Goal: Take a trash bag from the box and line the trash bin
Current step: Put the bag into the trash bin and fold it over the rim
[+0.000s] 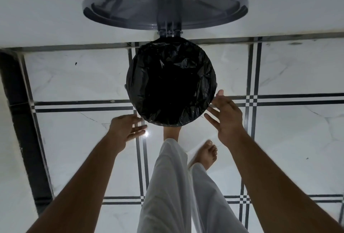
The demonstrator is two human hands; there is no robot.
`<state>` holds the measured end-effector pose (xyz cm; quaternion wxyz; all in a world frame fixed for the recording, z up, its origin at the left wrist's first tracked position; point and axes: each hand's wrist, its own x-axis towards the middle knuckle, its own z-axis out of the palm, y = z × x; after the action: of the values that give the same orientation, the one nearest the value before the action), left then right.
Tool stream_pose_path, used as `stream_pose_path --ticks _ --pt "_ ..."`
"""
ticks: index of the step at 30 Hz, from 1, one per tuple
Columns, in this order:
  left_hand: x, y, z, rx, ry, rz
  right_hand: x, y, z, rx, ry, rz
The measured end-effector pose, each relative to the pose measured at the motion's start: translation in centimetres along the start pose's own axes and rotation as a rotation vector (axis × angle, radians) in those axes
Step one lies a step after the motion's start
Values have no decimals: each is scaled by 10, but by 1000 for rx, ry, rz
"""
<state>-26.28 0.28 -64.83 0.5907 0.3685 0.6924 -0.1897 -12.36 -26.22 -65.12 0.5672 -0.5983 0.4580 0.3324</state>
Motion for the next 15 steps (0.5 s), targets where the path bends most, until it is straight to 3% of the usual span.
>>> stream_pose_path --ticks 4,9,15 --pt "-4 23 17 48 204 337 -2 3 10 -112 54 -176" --pt "3 38 23 183 362 494 5 -1 18 -73 165 -158" --pt "5 48 25 19 260 377 21 -14 18 -15 155 29"
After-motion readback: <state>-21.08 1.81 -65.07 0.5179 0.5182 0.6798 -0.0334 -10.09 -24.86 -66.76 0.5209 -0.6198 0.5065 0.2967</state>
